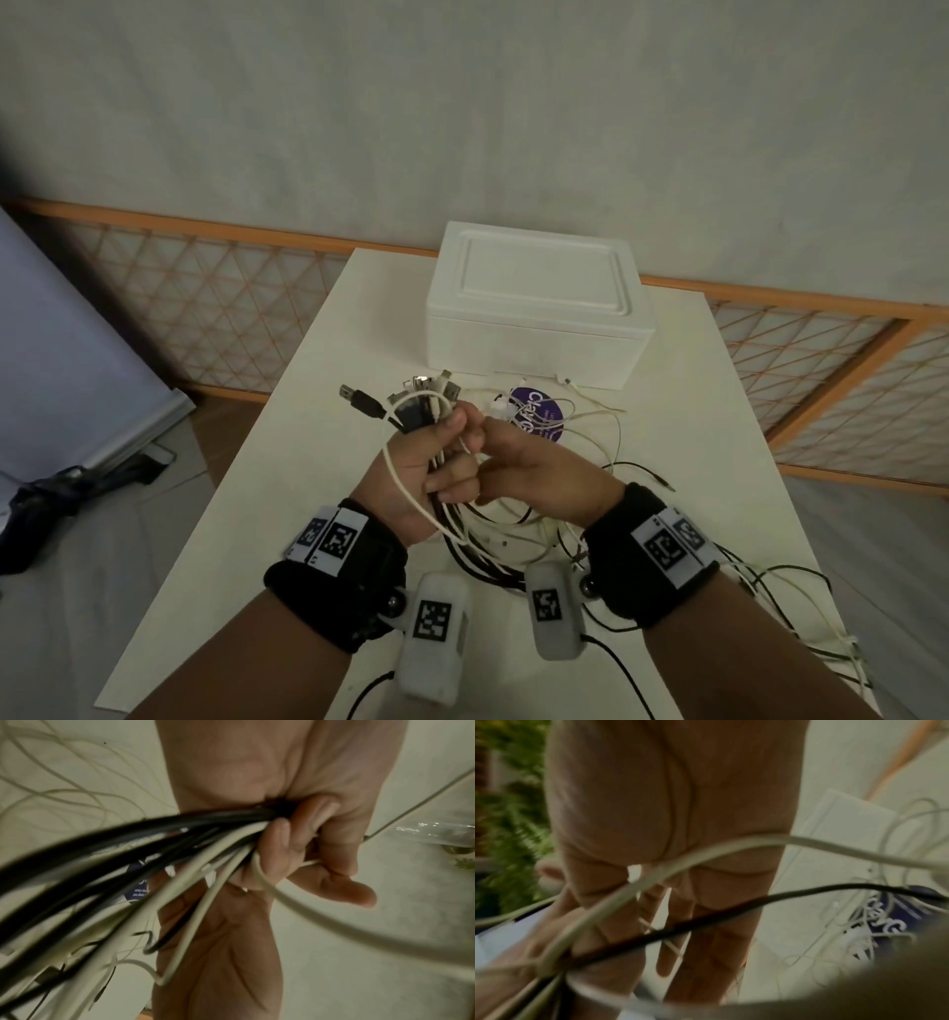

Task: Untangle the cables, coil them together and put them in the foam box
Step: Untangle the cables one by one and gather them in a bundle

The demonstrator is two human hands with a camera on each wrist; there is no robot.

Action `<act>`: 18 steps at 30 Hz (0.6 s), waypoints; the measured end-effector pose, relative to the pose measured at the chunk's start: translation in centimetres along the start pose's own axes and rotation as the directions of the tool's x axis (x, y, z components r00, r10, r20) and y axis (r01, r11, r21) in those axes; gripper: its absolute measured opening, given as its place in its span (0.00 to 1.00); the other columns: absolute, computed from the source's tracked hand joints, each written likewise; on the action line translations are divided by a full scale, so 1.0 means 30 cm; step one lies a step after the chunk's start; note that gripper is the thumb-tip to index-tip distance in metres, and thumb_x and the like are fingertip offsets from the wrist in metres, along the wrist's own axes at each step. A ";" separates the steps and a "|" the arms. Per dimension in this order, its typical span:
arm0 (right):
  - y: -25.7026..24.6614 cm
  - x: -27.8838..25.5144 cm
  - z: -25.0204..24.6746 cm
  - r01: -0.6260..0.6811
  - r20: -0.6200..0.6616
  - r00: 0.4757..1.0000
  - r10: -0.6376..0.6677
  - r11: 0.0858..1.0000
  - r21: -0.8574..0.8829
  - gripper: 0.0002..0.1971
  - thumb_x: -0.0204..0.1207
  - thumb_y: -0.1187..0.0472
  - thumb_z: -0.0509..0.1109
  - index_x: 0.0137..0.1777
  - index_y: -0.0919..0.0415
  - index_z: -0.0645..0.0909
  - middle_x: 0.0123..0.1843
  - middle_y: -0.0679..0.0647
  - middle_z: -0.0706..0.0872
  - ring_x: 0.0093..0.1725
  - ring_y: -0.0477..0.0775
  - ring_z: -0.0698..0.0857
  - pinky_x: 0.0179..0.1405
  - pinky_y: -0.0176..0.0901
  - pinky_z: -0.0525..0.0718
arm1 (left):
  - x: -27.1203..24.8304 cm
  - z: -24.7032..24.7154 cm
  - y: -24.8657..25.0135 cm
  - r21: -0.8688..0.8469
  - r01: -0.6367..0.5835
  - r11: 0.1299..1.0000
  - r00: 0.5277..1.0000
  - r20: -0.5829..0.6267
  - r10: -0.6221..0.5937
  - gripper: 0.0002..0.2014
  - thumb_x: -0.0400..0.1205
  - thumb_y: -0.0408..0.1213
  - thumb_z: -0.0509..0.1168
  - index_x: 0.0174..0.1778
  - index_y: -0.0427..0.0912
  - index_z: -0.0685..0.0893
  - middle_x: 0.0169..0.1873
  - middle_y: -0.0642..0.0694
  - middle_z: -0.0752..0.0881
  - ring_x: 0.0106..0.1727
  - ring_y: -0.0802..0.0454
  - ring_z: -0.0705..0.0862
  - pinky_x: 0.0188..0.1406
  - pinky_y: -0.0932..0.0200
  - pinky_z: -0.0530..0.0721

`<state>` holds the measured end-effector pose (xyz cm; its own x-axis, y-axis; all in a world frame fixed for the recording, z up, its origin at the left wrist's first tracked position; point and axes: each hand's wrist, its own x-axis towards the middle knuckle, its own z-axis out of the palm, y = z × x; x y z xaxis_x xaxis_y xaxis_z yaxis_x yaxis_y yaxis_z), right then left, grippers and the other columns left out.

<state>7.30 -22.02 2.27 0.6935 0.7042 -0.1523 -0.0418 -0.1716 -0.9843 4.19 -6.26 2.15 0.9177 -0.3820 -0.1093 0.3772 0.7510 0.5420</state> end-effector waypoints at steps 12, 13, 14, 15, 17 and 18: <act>-0.221 -0.049 0.006 0.438 -0.571 0.714 -0.405 0.895 -0.087 0.09 0.81 0.66 0.61 0.49 0.58 0.83 0.34 0.55 0.86 0.31 0.56 0.83 0.34 0.48 0.82 | 0.002 -0.026 -0.037 0.556 0.139 0.819 0.964 -0.266 0.017 0.06 0.79 0.26 0.69 0.46 0.40 0.89 0.33 0.46 0.86 0.18 0.59 0.63 0.17 0.66 0.59; -0.247 -0.056 0.000 0.478 -0.594 0.692 -0.411 0.877 -0.050 0.08 0.80 0.65 0.61 0.49 0.58 0.83 0.34 0.55 0.85 0.31 0.57 0.82 0.34 0.48 0.82 | 0.004 -0.030 -0.047 0.558 0.144 0.817 0.953 -0.300 0.037 0.06 0.80 0.27 0.67 0.45 0.39 0.90 0.31 0.46 0.85 0.19 0.59 0.63 0.16 0.66 0.59; -0.261 -0.061 -0.011 0.477 -0.607 0.682 -0.409 0.877 -0.056 0.08 0.80 0.66 0.61 0.50 0.58 0.82 0.33 0.54 0.85 0.31 0.56 0.82 0.34 0.47 0.81 | 0.006 -0.034 -0.052 0.533 0.144 0.834 0.936 -0.346 0.060 0.07 0.81 0.30 0.67 0.41 0.39 0.90 0.29 0.45 0.83 0.18 0.58 0.63 0.16 0.67 0.60; -0.262 -0.068 -0.028 0.432 -0.614 0.681 -0.400 0.896 -0.105 0.08 0.82 0.67 0.61 0.50 0.56 0.81 0.33 0.51 0.86 0.30 0.54 0.82 0.32 0.44 0.81 | 0.007 -0.044 -0.050 0.486 0.135 0.864 0.912 -0.401 0.082 0.10 0.82 0.33 0.66 0.35 0.41 0.88 0.26 0.46 0.79 0.18 0.58 0.63 0.15 0.67 0.60; -0.230 -0.089 -0.072 0.265 -0.630 0.678 -0.380 0.925 -0.272 0.11 0.83 0.68 0.62 0.49 0.52 0.81 0.32 0.49 0.86 0.28 0.47 0.82 0.29 0.36 0.79 | 0.008 -0.071 -0.031 0.361 0.091 0.928 0.858 -0.502 0.111 0.16 0.84 0.39 0.65 0.28 0.42 0.80 0.19 0.49 0.70 0.16 0.58 0.61 0.14 0.67 0.59; -0.203 -0.107 -0.102 0.176 -0.638 0.671 -0.379 0.917 -0.359 0.09 0.82 0.67 0.64 0.50 0.52 0.82 0.33 0.48 0.87 0.28 0.45 0.82 0.30 0.33 0.78 | 0.004 -0.084 -0.017 0.302 0.059 0.952 0.833 -0.540 0.120 0.18 0.84 0.42 0.65 0.27 0.43 0.74 0.17 0.51 0.66 0.15 0.58 0.60 0.14 0.66 0.59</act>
<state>7.52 -25.33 9.03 0.9396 0.0977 0.3279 0.3421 -0.2806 -0.8968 4.42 -5.34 -0.24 0.8772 0.0625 -0.4760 0.3751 0.5295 0.7609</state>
